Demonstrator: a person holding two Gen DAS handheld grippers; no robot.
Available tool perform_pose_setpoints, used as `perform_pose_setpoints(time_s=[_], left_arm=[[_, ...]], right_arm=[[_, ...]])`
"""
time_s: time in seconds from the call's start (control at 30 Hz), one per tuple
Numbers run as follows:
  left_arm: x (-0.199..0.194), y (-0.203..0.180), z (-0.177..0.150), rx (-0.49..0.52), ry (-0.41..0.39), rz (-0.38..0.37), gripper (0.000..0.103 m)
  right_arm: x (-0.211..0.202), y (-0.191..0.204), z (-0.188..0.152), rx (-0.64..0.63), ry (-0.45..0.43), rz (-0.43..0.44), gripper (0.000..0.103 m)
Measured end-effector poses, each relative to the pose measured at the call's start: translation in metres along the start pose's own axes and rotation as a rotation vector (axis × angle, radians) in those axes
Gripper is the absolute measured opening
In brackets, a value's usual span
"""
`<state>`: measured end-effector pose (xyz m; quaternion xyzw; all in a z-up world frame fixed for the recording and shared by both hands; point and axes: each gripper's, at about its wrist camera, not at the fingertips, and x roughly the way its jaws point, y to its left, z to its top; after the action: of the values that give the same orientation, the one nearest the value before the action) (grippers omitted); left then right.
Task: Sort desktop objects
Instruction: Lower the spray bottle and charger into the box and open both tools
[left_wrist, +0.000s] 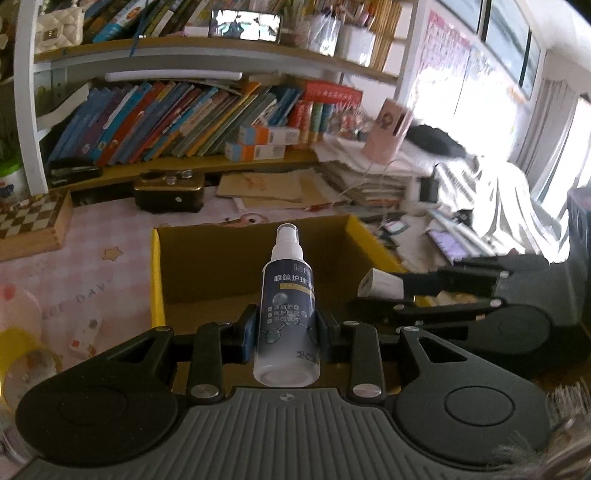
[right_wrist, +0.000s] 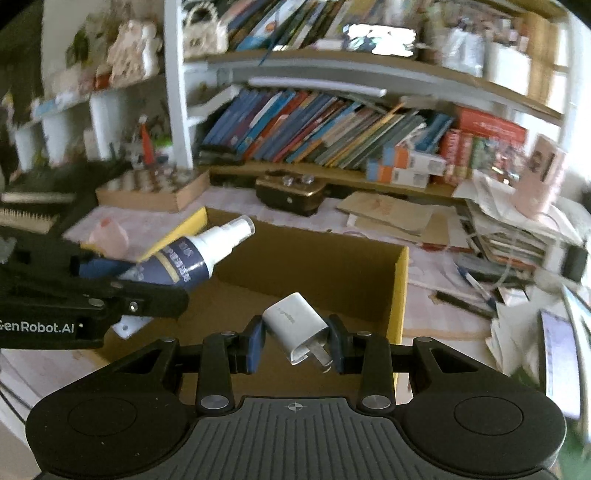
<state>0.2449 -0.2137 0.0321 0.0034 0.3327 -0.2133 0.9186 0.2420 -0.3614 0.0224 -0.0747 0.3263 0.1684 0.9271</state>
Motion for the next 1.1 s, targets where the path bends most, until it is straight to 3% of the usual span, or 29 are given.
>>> perform_pose_setpoints(time_s=[0.3,0.47,0.6,0.9,1.1], left_arm=[[0.064,0.008,0.015,0.058,0.135,0.057,0.030],[0.092,0.005,0.019,0.118,0.199,0.089,0.030],[0.106,0.005,0.018,0.124,0.258,0.095,0.030],[0.111,0.005,0.018,0.117,0.290,0.113,0.030],[0.105,0.007,0.019,0.107,0.246,0.106,0.034]], right_arm=[[0.075,-0.010,0.012,-0.180,0.177,0.028,0.036],[0.097,0.003,0.017,-0.354,0.253,0.050,0.036],[0.109,0.007,0.016,-0.421,0.315,0.076,0.036],[0.115,0.005,0.016,-0.441,0.368,0.145,0.036],[0.116,0.005,0.018,-0.431,0.357,0.138,0.038]])
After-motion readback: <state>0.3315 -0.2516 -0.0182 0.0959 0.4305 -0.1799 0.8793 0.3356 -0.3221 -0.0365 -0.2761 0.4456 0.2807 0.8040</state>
